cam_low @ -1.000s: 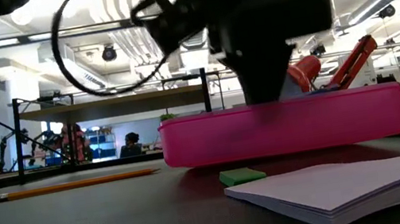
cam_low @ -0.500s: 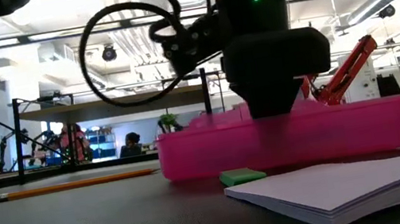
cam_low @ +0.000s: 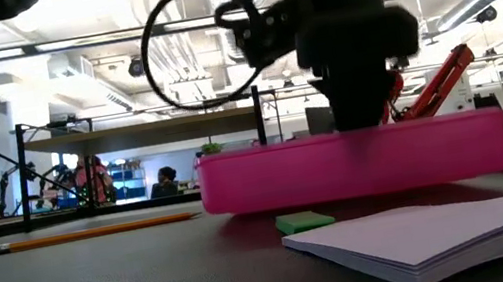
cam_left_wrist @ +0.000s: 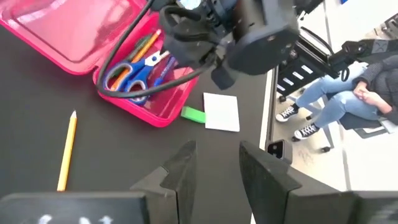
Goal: Pack school essentials
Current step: Put the green box of crayons into the pink supply box
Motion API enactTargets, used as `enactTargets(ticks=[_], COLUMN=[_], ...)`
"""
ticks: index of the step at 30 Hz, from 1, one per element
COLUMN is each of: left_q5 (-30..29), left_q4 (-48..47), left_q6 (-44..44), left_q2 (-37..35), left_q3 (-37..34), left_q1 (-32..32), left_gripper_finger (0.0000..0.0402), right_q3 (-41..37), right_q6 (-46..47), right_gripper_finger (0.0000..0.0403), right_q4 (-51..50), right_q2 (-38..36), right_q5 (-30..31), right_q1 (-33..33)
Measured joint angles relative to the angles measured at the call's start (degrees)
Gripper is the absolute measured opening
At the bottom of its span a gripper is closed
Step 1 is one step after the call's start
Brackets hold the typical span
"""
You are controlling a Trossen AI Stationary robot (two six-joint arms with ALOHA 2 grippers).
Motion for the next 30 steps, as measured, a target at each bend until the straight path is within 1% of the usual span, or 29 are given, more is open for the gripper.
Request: enactTargets(ticks=[3, 6, 12, 16, 19, 21, 27, 30], left_q5=[-0.2, -0.2, -0.2, 0.2, 2.8, 3.5, 6.3, 11.0], left_q4=[0.0, 0.0, 0.1, 0.0, 0.1, 0.0, 0.0, -0.7], left_q6=[0.0, -0.1, -1.3, 0.0, 2.2, 3.6, 7.7, 7.7], left_q2=[0.0, 0.0, 0.0, 0.6, 1.5, 2.7, 6.5, 8.0], left_q3=[0.0, 0.0, 0.0, 0.0, 0.0, 0.0, 0.0, 0.0], left_q1=[0.0, 0.0, 0.0, -0.1, -0.2, -0.2, -0.2, -0.1], left_gripper_finger=[0.0102, 0.0102, 0.0102, 0.0102, 0.0103, 0.0103, 0.0103, 0.0103], right_q3=[0.2, 0.3, 0.3, 0.3, 0.3, 0.3, 0.3, 0.3], right_q6=[0.2, 3.1, 11.2, 15.6, 18.8, 21.1, 28.4, 32.3], right_gripper_finger=[0.0160, 0.0163, 0.0154, 0.0151, 0.0155, 0.0161, 0.0191, 0.0206], right_q4=[0.0, 0.2, 1.3, 4.8, 8.6, 11.1, 18.6, 23.0], right_q2=[-1.8, -4.1, -8.9, -10.7, -11.0, -10.9, -9.6, -9.0], right_q5=[0.0, 0.0, 0.1, 0.1, 0.1, 0.1, 0.1, 0.1], right_q1=[0.0, 0.0, 0.7, 2.4, 3.9, 4.9, 7.0, 7.5])
